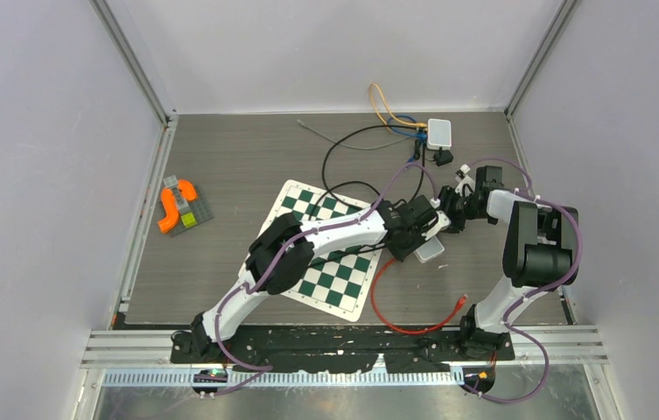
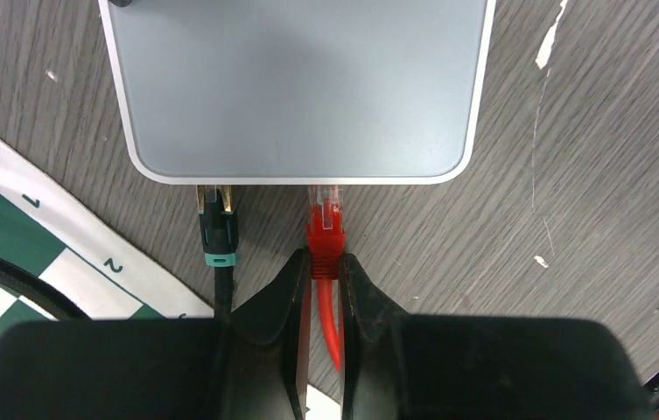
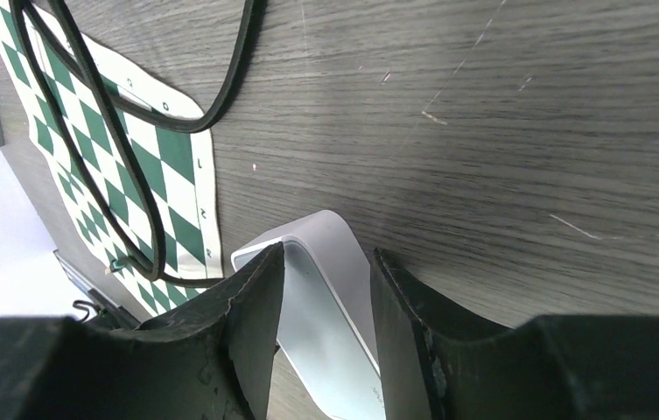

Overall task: Insert the plug into the switch port
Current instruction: Insert the connector into the switch port.

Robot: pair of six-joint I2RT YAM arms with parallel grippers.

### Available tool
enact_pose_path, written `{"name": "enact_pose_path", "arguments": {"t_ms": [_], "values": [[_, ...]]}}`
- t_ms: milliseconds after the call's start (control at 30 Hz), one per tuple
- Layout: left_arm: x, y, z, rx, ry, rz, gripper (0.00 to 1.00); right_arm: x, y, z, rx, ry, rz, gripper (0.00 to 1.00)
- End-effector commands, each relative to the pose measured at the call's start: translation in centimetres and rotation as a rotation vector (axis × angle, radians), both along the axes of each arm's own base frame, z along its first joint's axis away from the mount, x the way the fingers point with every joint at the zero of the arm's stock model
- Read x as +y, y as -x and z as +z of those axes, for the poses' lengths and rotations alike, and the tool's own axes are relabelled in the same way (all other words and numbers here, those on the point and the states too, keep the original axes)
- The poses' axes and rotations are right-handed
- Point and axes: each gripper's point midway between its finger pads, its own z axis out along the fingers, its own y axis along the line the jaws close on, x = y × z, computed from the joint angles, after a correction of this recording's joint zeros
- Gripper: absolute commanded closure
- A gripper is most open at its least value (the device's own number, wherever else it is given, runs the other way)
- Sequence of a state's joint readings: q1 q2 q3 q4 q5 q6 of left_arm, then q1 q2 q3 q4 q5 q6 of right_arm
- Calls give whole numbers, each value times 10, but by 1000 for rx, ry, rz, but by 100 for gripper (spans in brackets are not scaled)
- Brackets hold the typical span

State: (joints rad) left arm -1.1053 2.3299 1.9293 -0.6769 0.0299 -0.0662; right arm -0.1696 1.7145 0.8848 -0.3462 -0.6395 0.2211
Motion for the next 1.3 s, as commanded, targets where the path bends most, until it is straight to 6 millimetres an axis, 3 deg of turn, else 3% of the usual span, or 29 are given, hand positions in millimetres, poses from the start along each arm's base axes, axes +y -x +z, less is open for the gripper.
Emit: {"name": "enact_pose_path", "arguments": {"t_ms": [0,367,700,1000,1267], "values": [[-17,-2,39,-29,112,19,100,-14,-1,-2,-13,79,-37,51],[-12,-25,32,-43,120,76,100,-11,13,-12,13,61,-7,51],[-23,-21,38,-20,173,53,100,-1,25,-17,20,5,-25,53],[-27,-5,49,-17,226,-6,100,-2,24,-17,14,9,-54,53],[-27,-20,47,-39,209,13,100,1,30,-15,14,15,-11,54]]}}
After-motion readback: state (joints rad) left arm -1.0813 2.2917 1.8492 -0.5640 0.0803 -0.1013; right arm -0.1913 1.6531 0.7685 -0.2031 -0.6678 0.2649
